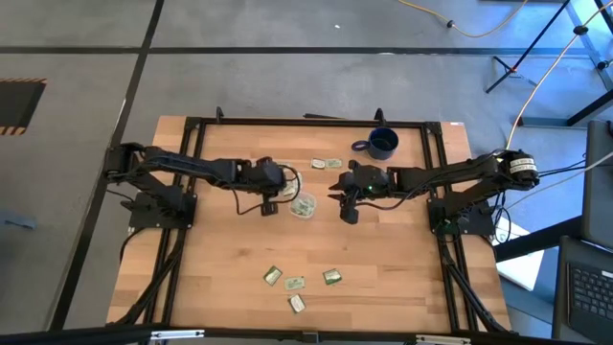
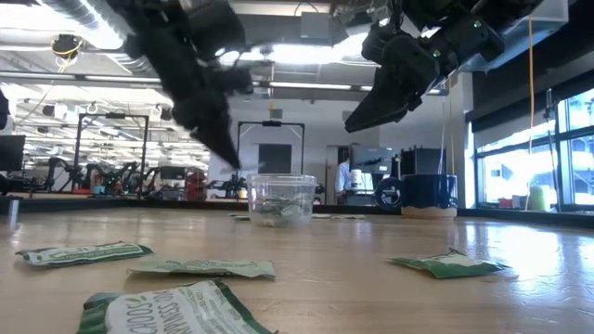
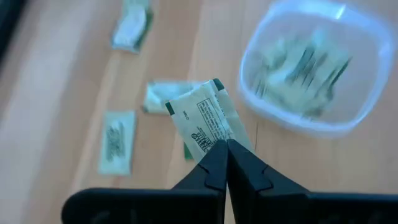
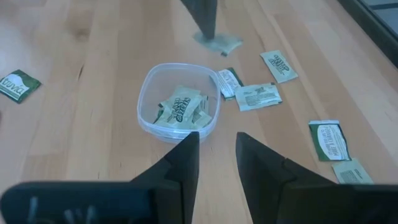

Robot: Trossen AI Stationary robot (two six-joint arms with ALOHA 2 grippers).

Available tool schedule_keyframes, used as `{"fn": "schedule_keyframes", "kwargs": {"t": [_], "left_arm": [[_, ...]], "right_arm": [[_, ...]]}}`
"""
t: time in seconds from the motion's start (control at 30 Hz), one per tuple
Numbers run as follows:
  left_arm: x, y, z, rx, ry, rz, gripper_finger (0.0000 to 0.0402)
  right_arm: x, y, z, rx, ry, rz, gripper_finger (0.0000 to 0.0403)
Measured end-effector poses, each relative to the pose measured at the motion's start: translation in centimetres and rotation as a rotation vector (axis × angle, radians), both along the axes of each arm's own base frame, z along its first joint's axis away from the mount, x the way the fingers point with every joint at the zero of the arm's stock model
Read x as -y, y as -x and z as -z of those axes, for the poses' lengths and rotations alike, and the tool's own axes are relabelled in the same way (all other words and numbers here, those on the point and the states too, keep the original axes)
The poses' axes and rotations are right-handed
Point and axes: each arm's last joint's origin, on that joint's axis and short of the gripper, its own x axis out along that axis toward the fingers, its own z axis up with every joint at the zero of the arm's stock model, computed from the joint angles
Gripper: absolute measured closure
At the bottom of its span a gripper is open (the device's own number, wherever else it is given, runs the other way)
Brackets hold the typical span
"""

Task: Pick and place Stevia / Truvia into bins
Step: Put the light green stevia packet into the container

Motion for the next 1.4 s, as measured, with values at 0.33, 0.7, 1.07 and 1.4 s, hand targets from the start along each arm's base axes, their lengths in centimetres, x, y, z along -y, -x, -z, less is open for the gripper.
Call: {"fn": "schedule_keyframes", "kwargs": {"t": [0.33, 0.7, 1.07, 1.4], "left_arm": [[2.0, -2.3, -1.6, 0.217, 0.041, 0.26, 0.0399], [3.1, -4.4, 0.3, 0.129, 0.05, 0.3, 0.04], [2.4, -5.9, 1.4, -0.012, 0.044, 0.258, 0.0399], [2.3, -5.7, 1.2, -0.028, 0.034, 0.242, 0.036]], "right_arm": [[0.2, 0.0, 0.0, 0.0, 0.0, 0.008, 0.0294], [0.3, -0.1, -0.1, 0.011, -0.003, 0.011, 0.0294], [0.3, 0.0, 0.0, 0.002, -0.006, 0.013, 0.0294], [0.3, 0.1, 0.0, -0.007, -0.006, 0.013, 0.0294]]}}
